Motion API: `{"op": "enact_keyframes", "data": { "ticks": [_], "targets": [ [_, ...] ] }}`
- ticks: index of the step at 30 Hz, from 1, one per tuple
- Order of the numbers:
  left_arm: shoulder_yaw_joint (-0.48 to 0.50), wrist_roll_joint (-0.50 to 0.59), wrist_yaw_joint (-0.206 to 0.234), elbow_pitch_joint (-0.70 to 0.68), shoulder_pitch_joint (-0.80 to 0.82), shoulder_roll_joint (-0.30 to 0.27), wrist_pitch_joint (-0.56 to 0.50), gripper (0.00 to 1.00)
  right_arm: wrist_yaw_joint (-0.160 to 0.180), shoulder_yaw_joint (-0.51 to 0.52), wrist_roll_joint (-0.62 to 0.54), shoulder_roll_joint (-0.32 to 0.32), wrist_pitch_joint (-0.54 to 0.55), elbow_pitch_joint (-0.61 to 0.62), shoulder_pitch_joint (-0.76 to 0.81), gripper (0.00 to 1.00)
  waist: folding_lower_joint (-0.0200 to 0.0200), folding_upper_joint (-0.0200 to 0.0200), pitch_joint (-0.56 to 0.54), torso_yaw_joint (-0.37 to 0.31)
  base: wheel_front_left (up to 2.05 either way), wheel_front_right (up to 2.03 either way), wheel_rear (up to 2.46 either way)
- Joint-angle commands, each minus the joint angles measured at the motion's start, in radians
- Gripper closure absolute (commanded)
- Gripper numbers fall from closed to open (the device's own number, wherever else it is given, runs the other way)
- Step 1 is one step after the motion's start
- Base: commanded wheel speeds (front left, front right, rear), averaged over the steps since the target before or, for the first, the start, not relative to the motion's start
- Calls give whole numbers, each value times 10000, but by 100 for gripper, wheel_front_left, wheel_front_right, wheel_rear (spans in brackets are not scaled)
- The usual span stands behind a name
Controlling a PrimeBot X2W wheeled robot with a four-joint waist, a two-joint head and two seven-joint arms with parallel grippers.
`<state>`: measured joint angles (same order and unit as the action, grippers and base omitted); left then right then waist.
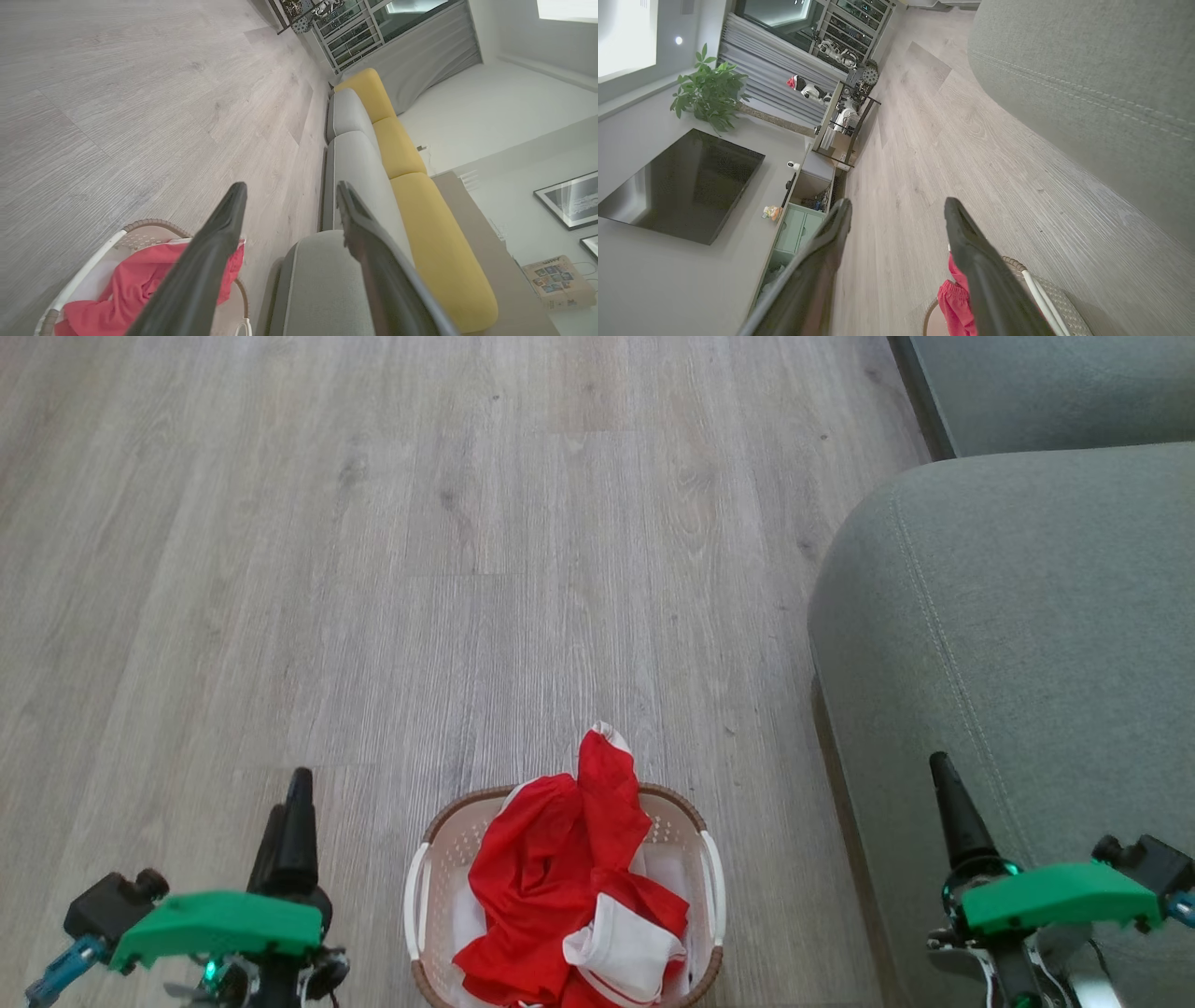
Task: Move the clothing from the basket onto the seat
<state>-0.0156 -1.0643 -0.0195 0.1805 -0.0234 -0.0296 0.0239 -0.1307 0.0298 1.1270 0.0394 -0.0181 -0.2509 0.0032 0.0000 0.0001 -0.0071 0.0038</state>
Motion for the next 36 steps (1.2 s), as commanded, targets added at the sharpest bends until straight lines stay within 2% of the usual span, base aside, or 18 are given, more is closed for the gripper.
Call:
{"op": "enact_keyframes", "data": {
  "ticks": [1, 36],
  "targets": [
    [98, 444, 39, -463, 238, -123, 137, 0, -1, -147, -350, 76, -176, 438, -496, 0, 0, -1, 0, 3, 0, 0, 0],
    [-401, 5292, 972, -1001, -445, -400, 1160, 0, -1, -1019, -4737, 91, -1208, 626, -491, 0, 0, -1, -24, 33, 0, 0, 0]
  ]
}}
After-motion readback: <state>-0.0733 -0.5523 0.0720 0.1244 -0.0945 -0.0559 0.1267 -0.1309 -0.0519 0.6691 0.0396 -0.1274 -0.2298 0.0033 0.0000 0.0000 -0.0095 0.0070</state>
